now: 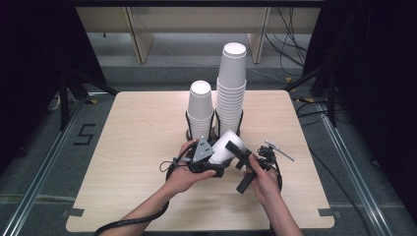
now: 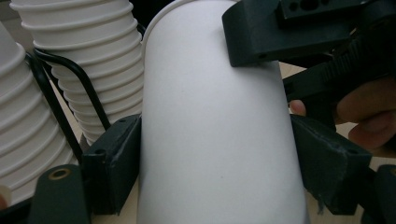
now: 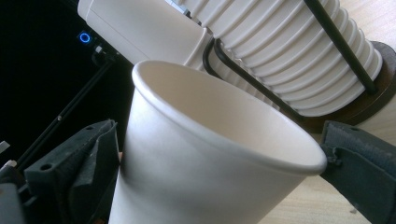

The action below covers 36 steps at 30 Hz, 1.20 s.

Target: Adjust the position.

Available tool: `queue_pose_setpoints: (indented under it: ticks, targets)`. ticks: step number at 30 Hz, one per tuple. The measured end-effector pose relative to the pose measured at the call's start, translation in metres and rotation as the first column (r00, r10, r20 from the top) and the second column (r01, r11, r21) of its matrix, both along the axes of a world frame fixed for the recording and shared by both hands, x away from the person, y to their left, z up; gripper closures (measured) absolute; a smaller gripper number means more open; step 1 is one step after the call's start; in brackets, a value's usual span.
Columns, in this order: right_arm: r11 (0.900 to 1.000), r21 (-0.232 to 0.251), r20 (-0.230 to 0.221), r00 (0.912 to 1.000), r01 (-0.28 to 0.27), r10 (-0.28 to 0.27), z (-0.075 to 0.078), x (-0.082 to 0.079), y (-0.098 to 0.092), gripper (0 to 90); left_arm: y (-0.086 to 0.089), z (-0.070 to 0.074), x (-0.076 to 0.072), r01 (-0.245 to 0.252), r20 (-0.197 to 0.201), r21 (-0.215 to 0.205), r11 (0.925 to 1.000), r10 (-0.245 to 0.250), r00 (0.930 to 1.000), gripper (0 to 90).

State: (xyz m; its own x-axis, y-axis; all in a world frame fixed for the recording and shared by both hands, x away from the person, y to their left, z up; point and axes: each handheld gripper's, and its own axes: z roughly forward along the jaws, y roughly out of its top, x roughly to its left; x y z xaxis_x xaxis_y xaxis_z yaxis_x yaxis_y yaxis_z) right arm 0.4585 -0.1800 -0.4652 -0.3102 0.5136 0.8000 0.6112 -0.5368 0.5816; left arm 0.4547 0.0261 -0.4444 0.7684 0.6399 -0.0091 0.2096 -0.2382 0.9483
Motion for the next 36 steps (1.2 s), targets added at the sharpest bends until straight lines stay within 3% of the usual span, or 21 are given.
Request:
queue_pose_setpoints:
  ticks: [3,5,6,8,11,17,18,19,20,25,26,27,30,31,32,35,36]
  targets:
    - [1.000,-0.001,-0.001,1.0000,0.000,0.000,0.000,0.000,0.000,0.4,0.000,0.000,0.000,-0.005,0.003,-0.001,1.0000,0.005,1.0000,20.5]
    - [1.000,-0.017,0.012,0.9999,0.003,-0.003,-0.002,0.001,0.000,0.5,-0.004,-0.002,0.000,-0.017,0.003,-0.049,0.9986,0.017,0.9999,20.5]
    - [1.000,0.003,-0.008,1.0000,-0.001,0.001,-0.002,0.001,0.001,0.4,-0.001,-0.001,0.000,-0.009,0.006,-0.001,1.0000,0.009,0.9999,20.5]
    - [1.000,0.000,-0.005,1.0000,-0.002,0.002,-0.003,0.001,0.002,0.5,0.000,-0.001,0.000,-0.009,0.007,0.009,0.9999,0.009,0.9999,20.5]
    - [1.000,0.016,-0.028,0.9996,-0.007,0.007,-0.003,0.001,0.005,0.5,0.000,-0.001,0.000,-0.007,0.008,0.012,0.9999,0.007,0.9999,20.6]
    - [1.000,0.008,-0.026,0.9996,-0.011,0.012,-0.005,0.003,0.007,0.5,-0.005,-0.003,-0.003,0.008,0.008,0.012,0.9999,-0.008,0.9999,20.6]
    - [1.000,0.012,-0.035,0.9994,-0.006,0.007,-0.004,0.003,0.008,0.5,-0.007,-0.003,-0.004,0.008,0.009,-0.016,0.9998,-0.008,0.9999,20.6]
    - [1.000,0.013,-0.033,0.9994,-0.008,0.008,-0.005,0.003,0.008,0.7,-0.005,-0.002,-0.004,0.016,0.013,0.027,0.9995,-0.017,0.9998,20.6]
    - [1.000,0.022,-0.041,0.9991,-0.011,0.012,-0.005,0.003,0.008,1.1,-0.008,-0.003,-0.005,0.017,0.010,0.005,0.9998,-0.018,0.9998,20.6]
    - [1.000,0.007,-0.010,0.9998,-0.015,0.015,-0.006,0.003,0.007,8.2,-0.010,-0.003,-0.005,0.015,0.015,0.015,0.9998,-0.016,0.9998,21.2]
    - [0.999,0.037,-0.047,0.9986,-0.021,0.023,-0.003,0.001,0.007,9.4,-0.010,-0.002,-0.005,0.016,0.018,0.019,0.9997,-0.016,0.9997,21.3]
    - [1.000,0.005,-0.005,0.9999,-0.014,0.014,-0.005,0.002,0.007,10.8,-0.010,-0.002,-0.005,0.016,0.018,0.021,0.9997,-0.016,0.9997,21.6]
    - [1.000,0.002,-0.004,0.9999,-0.012,0.012,-0.005,0.002,0.007,12.3,-0.010,-0.002,-0.005,0.013,0.017,0.017,0.9998,-0.014,0.9998,22.1]
    - [1.000,0.000,0.002,0.9999,-0.016,0.016,-0.005,0.002,0.006,12.7,-0.010,-0.002,-0.005,0.014,0.018,0.017,0.9998,-0.014,0.9997,22.2]
    - [0.999,-0.035,0.031,0.9994,-0.013,0.014,-0.006,0.003,0.005,13.0,-0.010,-0.002,-0.006,0.014,0.019,0.019,0.9997,-0.014,0.9997,22.1]
    - [0.999,-0.043,0.045,0.9987,-0.021,0.023,-0.006,0.003,0.005,13.8,-0.009,-0.002,-0.006,0.014,0.018,0.018,0.9997,-0.015,0.9997,22.0]
    - [0.998,-0.061,0.072,0.9973,-0.011,0.015,-0.007,0.004,0.006,14.1,-0.001,0.001,-0.004,0.051,0.029,0.143,0.9884,-0.056,0.9980,22.0]
